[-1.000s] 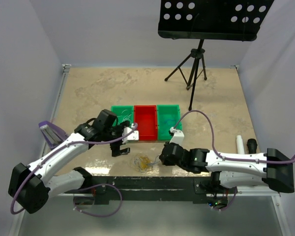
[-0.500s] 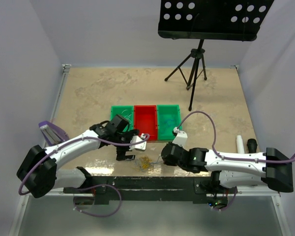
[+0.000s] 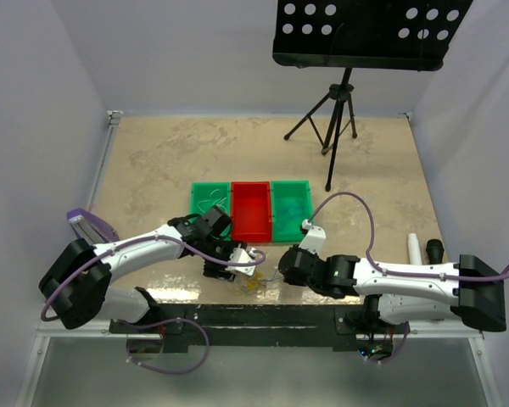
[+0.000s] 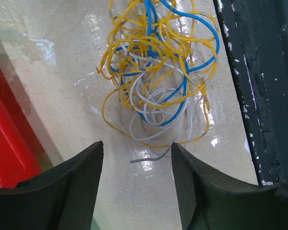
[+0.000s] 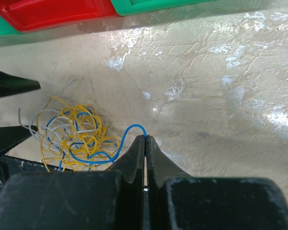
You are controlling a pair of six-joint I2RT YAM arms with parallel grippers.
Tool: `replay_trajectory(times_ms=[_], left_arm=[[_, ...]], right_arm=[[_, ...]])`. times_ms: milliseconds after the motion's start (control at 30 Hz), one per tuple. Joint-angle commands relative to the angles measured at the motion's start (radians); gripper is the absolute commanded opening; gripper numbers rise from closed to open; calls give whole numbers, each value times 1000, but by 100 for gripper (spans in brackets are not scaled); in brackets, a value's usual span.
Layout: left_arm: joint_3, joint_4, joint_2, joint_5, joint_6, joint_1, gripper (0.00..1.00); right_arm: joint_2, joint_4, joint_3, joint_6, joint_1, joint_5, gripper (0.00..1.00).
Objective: Untangle the cables
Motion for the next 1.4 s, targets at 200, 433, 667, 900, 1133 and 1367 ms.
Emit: replay_trajectory(times_ms=[200, 433, 667, 900, 1133, 1367], left_arm=[[3, -4, 2, 12, 34, -20, 11], [14, -83, -132, -30, -64, -18, 0], [-6, -204, -415, -94, -156, -6, 0], [67, -393, -574, -169, -117, 20, 0], [61, -534, -726, -280, -69, 20, 0], [-5, -559, -875, -428, -37, 23, 0]], right_arm=[[-48, -32, 43, 50, 2, 64, 0], [-62, -86, 98, 47, 2, 109, 0], [-134, -202, 195, 65, 2, 206, 0], [-130, -278, 281, 79, 2, 261, 0], [-143, -399, 339, 136, 2, 333, 0], [-162, -514, 441, 176, 2, 442, 0]])
